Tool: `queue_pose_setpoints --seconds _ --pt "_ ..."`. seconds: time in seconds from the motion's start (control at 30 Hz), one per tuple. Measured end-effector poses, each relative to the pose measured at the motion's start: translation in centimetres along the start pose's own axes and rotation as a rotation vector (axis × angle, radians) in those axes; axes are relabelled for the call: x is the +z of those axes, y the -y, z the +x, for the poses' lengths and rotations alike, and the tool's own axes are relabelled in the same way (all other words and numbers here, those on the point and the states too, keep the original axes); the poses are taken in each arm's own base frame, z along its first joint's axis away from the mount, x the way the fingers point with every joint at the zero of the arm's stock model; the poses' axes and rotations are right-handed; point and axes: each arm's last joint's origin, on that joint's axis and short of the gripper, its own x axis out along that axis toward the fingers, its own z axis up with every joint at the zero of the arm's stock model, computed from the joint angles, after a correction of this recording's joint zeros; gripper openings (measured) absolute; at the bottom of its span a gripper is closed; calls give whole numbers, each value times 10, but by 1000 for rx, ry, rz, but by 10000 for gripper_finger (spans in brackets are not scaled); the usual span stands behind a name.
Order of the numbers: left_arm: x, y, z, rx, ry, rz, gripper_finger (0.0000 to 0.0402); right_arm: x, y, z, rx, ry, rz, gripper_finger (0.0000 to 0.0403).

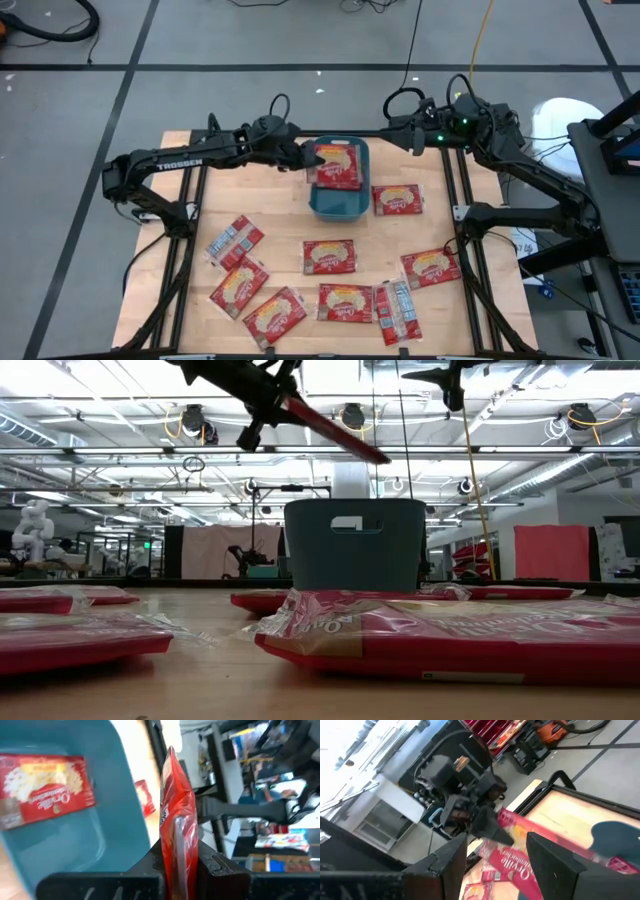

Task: Sort popcorn bags into baskets
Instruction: Put the red popcorn bag into the blue bin

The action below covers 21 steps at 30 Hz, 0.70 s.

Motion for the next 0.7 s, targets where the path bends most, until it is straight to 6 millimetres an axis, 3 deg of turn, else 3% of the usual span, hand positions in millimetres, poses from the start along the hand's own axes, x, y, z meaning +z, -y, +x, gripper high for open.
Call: queue_pose_setpoints --seconds 0.2,0.43,0.53,0.7 --pt "0 1 0 0 -1 -66 32 0 -1 -1 7 -1 -32 198" --pt "6 25 -16 37 -37 -47 33 0 0 0 4 -3 -69 198" --pt "16 29 -10 50 -41 -23 33 0 0 0 2 -1 -77 198" --pt "27 16 13 98 -161 -18 33 -1 1 0 -5 -7 -64 198"
